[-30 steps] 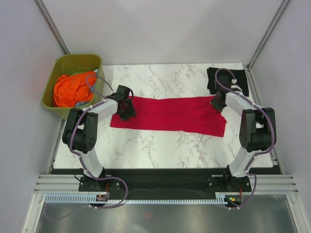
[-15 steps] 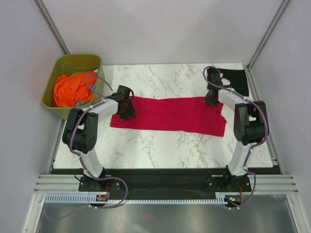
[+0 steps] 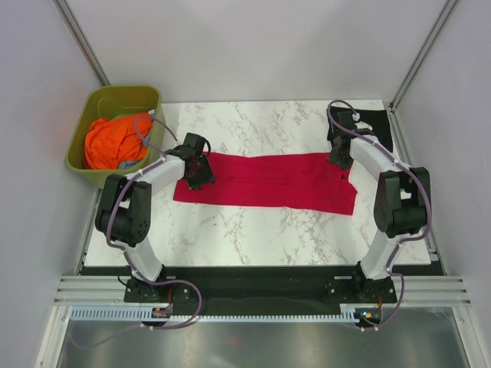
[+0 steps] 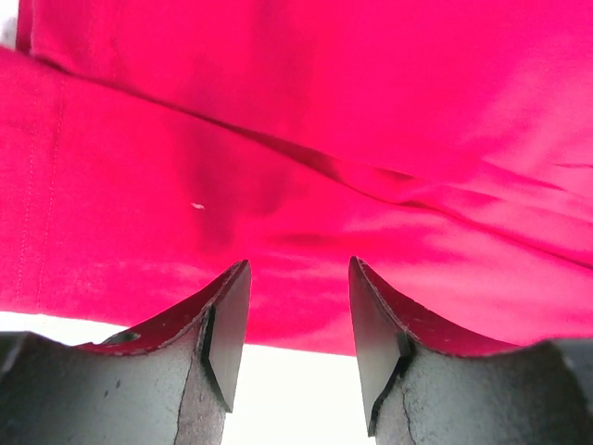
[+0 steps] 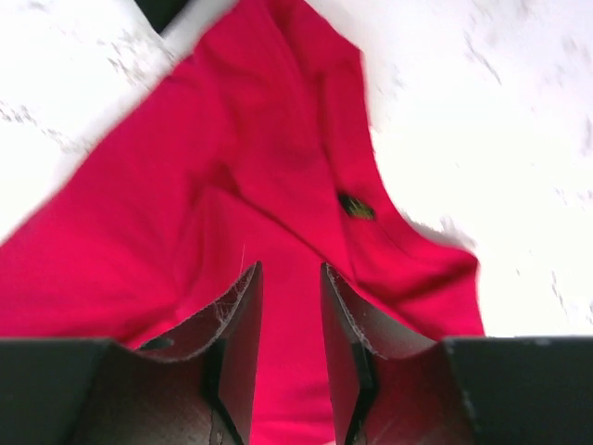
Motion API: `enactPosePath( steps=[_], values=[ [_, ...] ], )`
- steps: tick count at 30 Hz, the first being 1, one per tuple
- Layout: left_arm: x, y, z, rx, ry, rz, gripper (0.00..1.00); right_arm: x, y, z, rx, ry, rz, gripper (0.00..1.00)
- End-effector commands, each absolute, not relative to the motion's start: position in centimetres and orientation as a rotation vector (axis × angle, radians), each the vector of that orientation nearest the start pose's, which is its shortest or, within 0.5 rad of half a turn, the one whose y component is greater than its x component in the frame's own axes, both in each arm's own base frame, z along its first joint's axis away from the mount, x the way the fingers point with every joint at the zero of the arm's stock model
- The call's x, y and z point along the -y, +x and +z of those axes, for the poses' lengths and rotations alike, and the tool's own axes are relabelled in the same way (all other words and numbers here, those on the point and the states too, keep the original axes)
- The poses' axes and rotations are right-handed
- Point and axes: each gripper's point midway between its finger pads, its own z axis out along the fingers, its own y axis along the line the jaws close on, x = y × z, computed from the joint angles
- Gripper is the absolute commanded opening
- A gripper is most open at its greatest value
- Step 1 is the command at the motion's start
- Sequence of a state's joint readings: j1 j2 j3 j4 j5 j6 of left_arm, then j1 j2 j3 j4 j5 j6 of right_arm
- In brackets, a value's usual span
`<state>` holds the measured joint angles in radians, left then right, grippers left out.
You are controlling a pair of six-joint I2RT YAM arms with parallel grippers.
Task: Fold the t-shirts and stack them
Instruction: Fold the tshirt
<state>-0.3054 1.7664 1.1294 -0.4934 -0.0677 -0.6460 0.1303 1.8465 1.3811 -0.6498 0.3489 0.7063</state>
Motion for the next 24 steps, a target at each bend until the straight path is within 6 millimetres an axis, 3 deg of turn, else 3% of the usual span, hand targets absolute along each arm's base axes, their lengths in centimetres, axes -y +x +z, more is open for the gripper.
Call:
enactPosePath(
  steps=[1,2,8,14,17,20,24],
  values=[
    [14.4,37.8,8.9,-2.560,-0.363,-0.316,0.55,-1.4,37.7,8.7,-2.472,0.992,-0.139,0.39],
    [14.6,37.8,9.3,-2.557,-0.348,-0.337,0.55,-1.3,36.1,7.6,-2.501,1.015,-0.142,0.38],
    [16.4,38.0,10.5,-2.560,-0.267,-0.464,0.54,-0.5,32.7,3.8,-2.578,1.064,-0.227,0.34],
    [20.6,37.1,13.2,-2.507,-0.050,-0.623,0.53,0.9,29.9,1.5,-2.603,1.113,-0.288,0.31],
    [22.7,36.4,14.1,-2.493,0.020,-0.692,0.50,2.4,28.6,1.2,-2.599,1.134,-0.352,0.31],
    [26.4,35.9,15.9,-2.422,0.157,-0.805,0.49,2.7,28.4,1.5,-2.596,1.128,-0.342,0.31],
    [31.5,36.0,17.4,-2.336,0.296,-0.926,0.42,1.7,30.5,5.0,-2.549,1.039,-0.188,0.31]
  ],
)
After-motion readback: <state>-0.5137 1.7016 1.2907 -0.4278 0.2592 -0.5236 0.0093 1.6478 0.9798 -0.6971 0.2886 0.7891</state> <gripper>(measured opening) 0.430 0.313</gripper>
